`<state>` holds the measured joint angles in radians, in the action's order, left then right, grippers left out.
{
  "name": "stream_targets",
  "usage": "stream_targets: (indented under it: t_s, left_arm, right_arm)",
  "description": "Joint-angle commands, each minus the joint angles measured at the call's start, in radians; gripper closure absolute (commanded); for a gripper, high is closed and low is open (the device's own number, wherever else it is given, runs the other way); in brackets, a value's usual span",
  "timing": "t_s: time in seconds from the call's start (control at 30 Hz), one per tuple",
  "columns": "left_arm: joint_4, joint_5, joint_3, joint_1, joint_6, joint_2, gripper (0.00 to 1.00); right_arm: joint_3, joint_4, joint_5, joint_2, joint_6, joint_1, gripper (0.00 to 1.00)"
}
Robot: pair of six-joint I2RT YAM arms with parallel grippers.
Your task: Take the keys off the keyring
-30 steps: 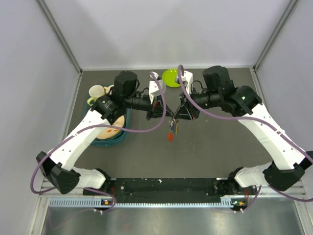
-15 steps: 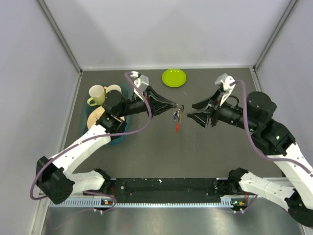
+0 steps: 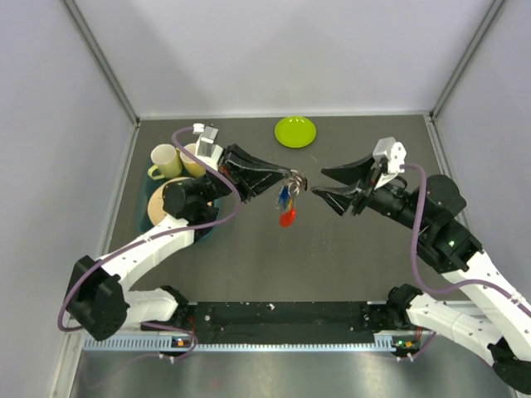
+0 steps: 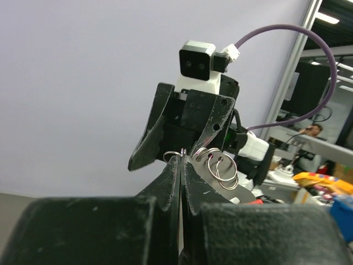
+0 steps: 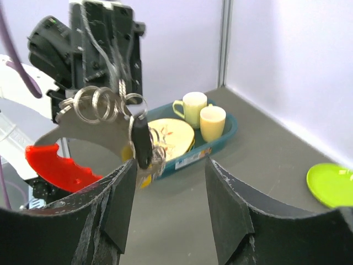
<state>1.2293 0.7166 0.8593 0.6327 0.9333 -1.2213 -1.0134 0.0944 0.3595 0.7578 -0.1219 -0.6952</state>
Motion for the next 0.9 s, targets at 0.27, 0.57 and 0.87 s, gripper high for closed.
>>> stream_targets:
  t_s: [0.27,0.57,0.87]
  left_arm:
    - [0.441,-0.020,0.060,-0.008,0.249,-0.095,1.00]
    - [0.418,-0.005,0.078,-0.010,0.256,-0.101,1.00]
    - [0.386,0.009,0.099,-0.010,0.236,-0.101,1.00]
  right_arm:
    - [-0.097,-0.116,0.254,0.064,0.151,0.003,0.45]
    - [-0.085,-0.021,0.111,0.048,0.278,0.003,0.48]
    - [-0.111,-0.024,0.111,0.086,0.288,0.005,0.58]
